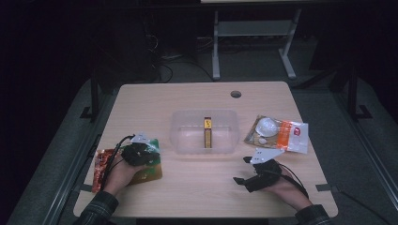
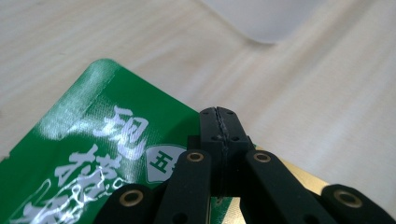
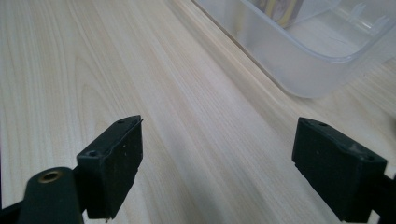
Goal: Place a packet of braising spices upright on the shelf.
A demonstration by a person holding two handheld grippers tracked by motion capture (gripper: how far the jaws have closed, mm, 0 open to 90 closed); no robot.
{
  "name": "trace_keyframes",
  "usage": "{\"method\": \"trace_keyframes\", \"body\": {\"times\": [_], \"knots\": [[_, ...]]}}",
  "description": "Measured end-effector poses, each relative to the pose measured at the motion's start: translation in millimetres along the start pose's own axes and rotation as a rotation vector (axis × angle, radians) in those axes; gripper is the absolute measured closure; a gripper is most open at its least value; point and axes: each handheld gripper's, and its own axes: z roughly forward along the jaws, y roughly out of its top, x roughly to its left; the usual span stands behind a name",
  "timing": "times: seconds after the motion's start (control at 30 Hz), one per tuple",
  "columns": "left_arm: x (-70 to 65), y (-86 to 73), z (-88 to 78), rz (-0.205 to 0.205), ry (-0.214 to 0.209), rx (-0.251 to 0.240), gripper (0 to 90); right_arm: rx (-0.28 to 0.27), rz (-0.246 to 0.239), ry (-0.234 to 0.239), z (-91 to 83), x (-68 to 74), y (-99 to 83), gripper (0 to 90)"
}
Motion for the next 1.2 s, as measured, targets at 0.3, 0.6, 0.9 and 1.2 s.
{"method": "trace_keyframes", "body": {"times": [0.3, 0.6, 0.9, 1.2], "knots": [[-27.0, -3.7, 0.6, 0.058, -0.066, 0.006, 90.0, 0.004, -0.004, 0.001, 0.6, 0.0, 0.4, 15.6], [-52.4, 1.1, 8.6, 0.109, -0.128, 0.009, 90.0, 0.004, -0.010, -0.006, 1.0, -0.1, 0.8, 15.6], [-86.0, 12.7, 24.5, 0.162, -0.209, 0.012, 90.0, 0.006, -0.001, -0.007, 1.0, -0.9, 1.1, 15.6], [-133.7, 31.4, 50.9, 0.224, -0.304, -0.007, 90.0, -0.001, 0.004, -0.014, -1.7, -3.1, 0.8, 15.6]]}}
